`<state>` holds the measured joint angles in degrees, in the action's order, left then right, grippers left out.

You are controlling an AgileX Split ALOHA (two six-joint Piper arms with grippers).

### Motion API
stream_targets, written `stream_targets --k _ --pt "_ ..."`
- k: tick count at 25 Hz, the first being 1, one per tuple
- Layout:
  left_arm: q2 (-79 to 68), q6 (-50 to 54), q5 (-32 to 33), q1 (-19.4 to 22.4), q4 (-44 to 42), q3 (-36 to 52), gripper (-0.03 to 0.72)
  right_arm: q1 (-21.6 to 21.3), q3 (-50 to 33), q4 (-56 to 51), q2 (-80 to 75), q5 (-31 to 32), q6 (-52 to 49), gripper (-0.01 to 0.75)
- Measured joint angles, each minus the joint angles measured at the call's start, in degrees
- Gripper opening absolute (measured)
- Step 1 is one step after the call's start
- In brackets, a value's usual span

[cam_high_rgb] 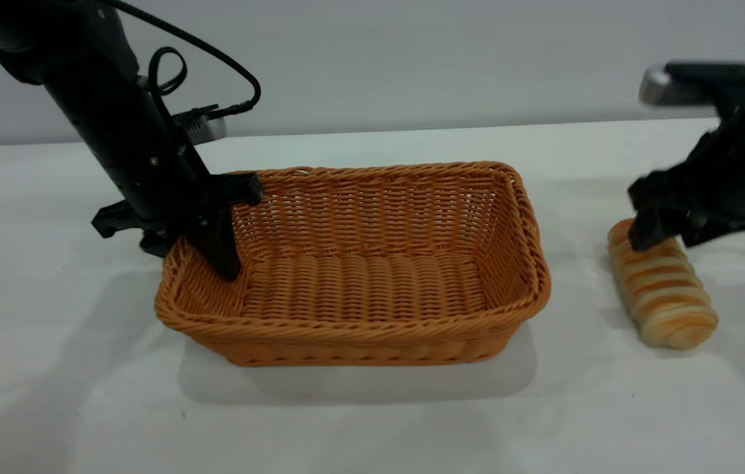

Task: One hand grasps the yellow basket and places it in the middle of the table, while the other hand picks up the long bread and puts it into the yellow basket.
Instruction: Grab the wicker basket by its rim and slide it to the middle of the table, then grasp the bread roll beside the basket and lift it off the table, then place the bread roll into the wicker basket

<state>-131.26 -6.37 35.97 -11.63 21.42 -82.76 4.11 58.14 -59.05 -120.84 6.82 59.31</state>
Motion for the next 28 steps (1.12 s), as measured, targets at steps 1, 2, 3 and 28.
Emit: stream_targets --k 1,2,3,28 --pt "0.37 0.00 0.57 0.00 -0.82 0.00 0.415 0.00 0.29 -0.06 -1.39 -0.83 0.06 0.548" --pt "1.02 0.00 1.35 0.00 -2.01 0.00 0.487 -0.11 0.44 -0.12 -2.55 -1.75 0.12 0.546" --pt "1.74 0.05 2.32 0.00 -3.13 0.00 0.542 -0.18 0.57 -0.26 -3.31 -2.08 0.12 0.540" --pt "51.24 2.65 26.28 0.00 -12.56 0.00 0.571 16.56 2.61 -8.73 12.91 13.22 10.53 0.062"
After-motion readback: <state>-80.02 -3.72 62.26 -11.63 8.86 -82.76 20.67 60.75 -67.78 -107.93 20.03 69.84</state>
